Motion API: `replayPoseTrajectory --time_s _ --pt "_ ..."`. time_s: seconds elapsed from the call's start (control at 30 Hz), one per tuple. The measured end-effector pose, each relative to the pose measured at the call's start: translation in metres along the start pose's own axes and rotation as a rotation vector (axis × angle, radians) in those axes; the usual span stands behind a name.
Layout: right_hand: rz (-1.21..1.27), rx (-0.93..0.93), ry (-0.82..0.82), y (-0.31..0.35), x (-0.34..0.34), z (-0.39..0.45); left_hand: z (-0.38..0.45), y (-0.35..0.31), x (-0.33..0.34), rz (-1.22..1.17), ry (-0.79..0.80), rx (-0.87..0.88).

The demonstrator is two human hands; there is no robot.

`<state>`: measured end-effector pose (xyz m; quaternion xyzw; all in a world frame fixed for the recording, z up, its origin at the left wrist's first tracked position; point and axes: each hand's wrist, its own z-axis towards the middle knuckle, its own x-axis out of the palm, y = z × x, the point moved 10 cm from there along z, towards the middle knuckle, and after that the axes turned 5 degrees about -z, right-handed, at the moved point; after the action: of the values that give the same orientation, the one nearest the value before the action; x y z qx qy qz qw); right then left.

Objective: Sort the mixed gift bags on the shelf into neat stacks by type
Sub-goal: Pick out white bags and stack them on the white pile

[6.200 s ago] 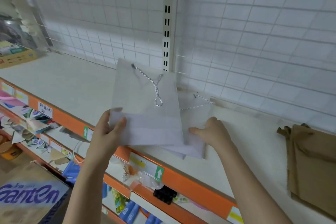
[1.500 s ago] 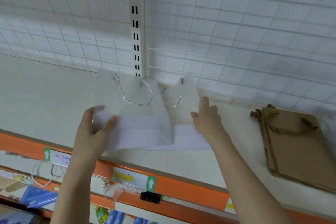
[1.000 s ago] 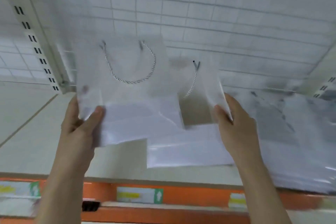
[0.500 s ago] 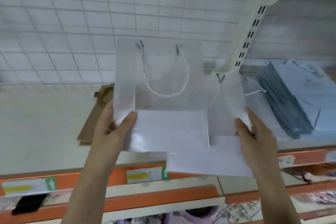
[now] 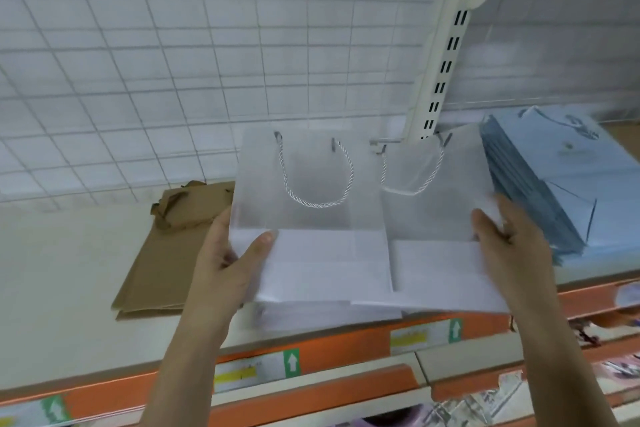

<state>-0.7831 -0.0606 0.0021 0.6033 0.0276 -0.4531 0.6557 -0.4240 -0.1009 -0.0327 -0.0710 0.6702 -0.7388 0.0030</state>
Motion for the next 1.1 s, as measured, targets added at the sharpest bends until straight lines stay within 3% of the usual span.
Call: replayPoseTrajectory --time_s 0.1,0.27,0.37,0.57,0.73,0.83,0.97,1.1 --pt "-0.077 0.002 -0.007 -0.019 -0.01 0.035 0.004 0.004 0.015 0.14 -0.03 0.012" --pt "-0.25 -0.01 0.059 -0.047 -0.007 0.081 -0.002 0.01 0.031 0.633 -0.235 -0.006" --pt "-0.329 -0.052 0.055 -0.058 0.001 0.094 -0.009 0.01 0.039 0.786 -0.343 -0.003" --pt "-0.396 -0.13 -0.051 -0.069 0.008 0.094 -0.024 0.018 0.038 0.926 -0.501 0.01" --pt "-0.627 -0.331 -0.167 -0.056 0.015 0.088 -0.033 0.017 0.039 0.996 -0.596 0.082" --pt "-0.638 -0.4 -0.174 -0.046 0.016 0.086 -0.037 0.011 0.047 1.072 -0.646 0.122" --pt "-0.556 -0.487 -0.137 -0.032 0.013 0.075 -0.037 0.01 0.048 1.128 -0.603 0.071" --pt "-0.452 -0.507 -0.144 -0.018 0.01 0.05 -0.044 0.004 0.038 1.089 -0.5 0.157"
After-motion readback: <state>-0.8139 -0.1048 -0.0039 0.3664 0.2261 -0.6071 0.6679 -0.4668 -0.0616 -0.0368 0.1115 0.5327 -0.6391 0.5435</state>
